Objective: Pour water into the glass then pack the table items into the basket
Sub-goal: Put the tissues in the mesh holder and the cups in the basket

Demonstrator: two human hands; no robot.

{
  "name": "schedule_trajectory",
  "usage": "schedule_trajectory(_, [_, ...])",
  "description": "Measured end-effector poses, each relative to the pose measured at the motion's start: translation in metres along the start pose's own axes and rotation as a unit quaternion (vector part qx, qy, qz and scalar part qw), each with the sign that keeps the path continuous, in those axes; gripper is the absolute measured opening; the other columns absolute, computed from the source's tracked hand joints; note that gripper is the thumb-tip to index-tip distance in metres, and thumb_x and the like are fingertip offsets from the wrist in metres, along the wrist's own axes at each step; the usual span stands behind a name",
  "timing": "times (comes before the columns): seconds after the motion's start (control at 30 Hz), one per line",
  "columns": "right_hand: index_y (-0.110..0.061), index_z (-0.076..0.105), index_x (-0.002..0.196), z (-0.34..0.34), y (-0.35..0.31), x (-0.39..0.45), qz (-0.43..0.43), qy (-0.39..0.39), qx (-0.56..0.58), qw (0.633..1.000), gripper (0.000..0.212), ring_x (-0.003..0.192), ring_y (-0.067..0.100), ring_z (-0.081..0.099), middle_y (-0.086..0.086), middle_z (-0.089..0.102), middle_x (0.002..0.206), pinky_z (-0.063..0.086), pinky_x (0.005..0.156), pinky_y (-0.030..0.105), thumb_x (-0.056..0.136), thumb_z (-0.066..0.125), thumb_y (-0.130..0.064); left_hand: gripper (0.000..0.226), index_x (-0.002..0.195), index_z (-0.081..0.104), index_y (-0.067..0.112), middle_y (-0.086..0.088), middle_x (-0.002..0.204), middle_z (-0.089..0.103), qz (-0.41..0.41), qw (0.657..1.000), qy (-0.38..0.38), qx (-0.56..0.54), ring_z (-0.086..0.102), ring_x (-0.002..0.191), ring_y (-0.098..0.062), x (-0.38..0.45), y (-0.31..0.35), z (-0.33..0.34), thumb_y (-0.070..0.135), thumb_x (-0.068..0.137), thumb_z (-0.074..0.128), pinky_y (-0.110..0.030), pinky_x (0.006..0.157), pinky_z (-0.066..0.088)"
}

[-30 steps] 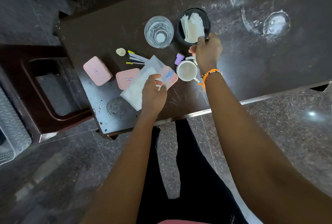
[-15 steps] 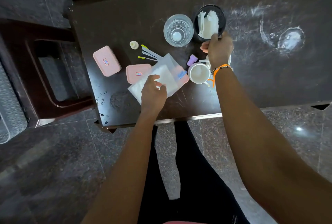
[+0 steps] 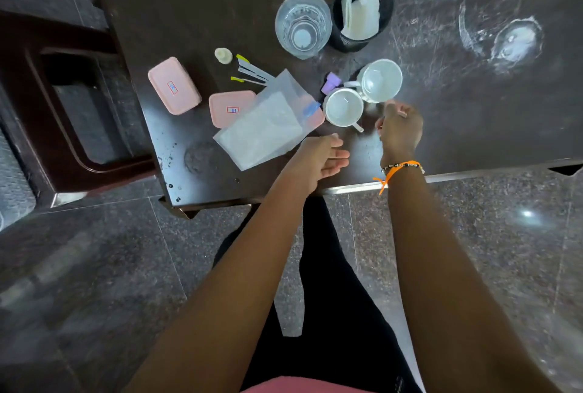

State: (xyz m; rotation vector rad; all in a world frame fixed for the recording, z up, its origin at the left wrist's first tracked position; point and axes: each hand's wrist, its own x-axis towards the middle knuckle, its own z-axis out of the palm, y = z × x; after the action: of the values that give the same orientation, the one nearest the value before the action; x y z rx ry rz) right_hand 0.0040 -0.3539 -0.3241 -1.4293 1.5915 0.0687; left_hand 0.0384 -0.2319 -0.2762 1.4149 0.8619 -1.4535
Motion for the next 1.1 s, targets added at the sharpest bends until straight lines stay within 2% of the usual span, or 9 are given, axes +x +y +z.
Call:
schedule_trajectory(0.1, [-0.006,0.059,0.088,0.005,-0.003,0.011,0.007,-0.027,0.004,1.000,0.019,0.039,0.012,0.044,0.008,0.066,0.061,0.041,0.054,0.028,0.087,0.052,-0.023,0.027,0.106,0.050,0.011,-0.002,0.074,0.058,-0.023,0.999,0.026,0.003,0.056,0.064,-0.012,0.018,0.008,0.015,0.030,0.100,0.032,-0.019,0.059,0.038])
schedule_trajectory(0.23, [-0.022,0.045,0.068,0.011,-0.010,0.030,-0.021,-0.035,-0.036,0.999,0.016,0.072,0.025,0.056,0.019,0.074,0.092,0.050,0.080,0.046,0.083,0.049,-0.019,0.034,0.102,0.048,0.006,-0.006,0.076,0.058,-0.034,0.995,0.089,-0.019,0.056,0.058,-0.012,0.041,0.019,0.026,0.034,0.100,0.028,-0.015,0.048,0.035])
schedule_trajectory(0.33, [-0.025,0.047,0.060,0.008,-0.005,0.033,-0.022,-0.025,-0.029,0.999,0.021,0.071,0.022,0.060,0.014,0.075,0.079,0.054,0.076,0.040,0.079,0.050,-0.016,0.026,0.093,0.049,0.004,-0.005,0.072,0.056,-0.020,0.988,0.130,-0.080,0.053,0.053,-0.011,0.053,0.017,0.034,0.025,0.098,0.035,-0.010,0.034,0.033])
schedule_trajectory(0.47, [-0.014,0.057,0.071,-0.004,0.001,0.026,-0.012,-0.006,0.008,1.000,0.012,0.035,0.003,0.051,-0.008,0.059,0.035,0.045,0.047,0.012,0.080,0.049,-0.015,0.020,0.093,0.055,0.001,-0.006,0.068,0.047,0.022,0.983,0.153,-0.094,0.040,0.048,-0.013,0.054,0.014,0.044,0.010,0.095,0.037,-0.007,0.028,0.026])
schedule_trajectory(0.53, [-0.010,0.062,0.076,-0.012,0.003,0.021,-0.007,0.000,0.030,1.000,0.014,0.034,0.006,0.050,-0.005,0.060,0.038,0.043,0.046,0.016,0.080,0.049,-0.013,0.025,0.102,0.057,-0.001,-0.003,0.064,0.050,0.057,0.983,0.168,-0.042,0.046,0.050,-0.012,0.048,0.012,0.048,0.014,0.094,0.040,-0.012,0.036,0.036])
schedule_trajectory(0.6, [-0.009,0.063,0.076,-0.020,0.000,0.013,-0.008,0.001,0.053,0.999,0.015,0.035,0.008,0.050,-0.004,0.061,0.040,0.040,0.044,0.017,0.080,0.049,-0.011,0.021,0.081,0.056,0.006,-0.003,0.059,0.053,0.101,0.980,0.171,0.018,0.049,0.047,-0.011,0.036,0.010,0.049,0.018,0.092,0.044,-0.016,0.045,0.041])
schedule_trajectory(0.67, [-0.011,0.062,0.072,-0.026,-0.007,0.004,-0.016,-0.002,0.064,0.998,0.015,0.036,0.007,0.051,-0.004,0.062,0.041,0.040,0.046,0.018,0.080,0.049,-0.011,0.024,0.067,0.051,0.012,-0.002,0.054,0.053,0.151,0.972,0.173,0.056,0.047,0.036,-0.006,0.020,0.009,0.044,0.018,0.090,0.045,-0.012,0.037,0.038])
schedule_trajectory(0.8, [-0.014,0.059,0.067,-0.031,-0.022,-0.024,-0.028,-0.026,0.070,0.997,0.018,0.042,0.008,0.055,-0.004,0.064,0.047,0.042,0.052,0.021,0.082,0.049,-0.013,0.025,0.068,0.058,0.002,-0.004,0.049,0.053,0.214,0.957,0.183,0.075,0.043,0.026,-0.004,-0.015,0.007,0.024,0.014,0.087,0.047,-0.010,0.033,0.034])
schedule_trajectory(1.1, [-0.008,0.056,0.067,0.023,-0.063,-0.127,-0.117,-0.181,0.028,0.976,0.018,0.037,0.006,0.053,0.002,0.064,0.048,0.037,0.040,0.014,0.083,0.047,-0.005,0.041,0.049,0.051,0.011,0.005,0.039,0.054,0.269,0.925,0.263,0.042,0.044,0.027,-0.003,-0.070,-0.019,-0.113,0.021,0.089,0.051,-0.014,0.038,0.038])
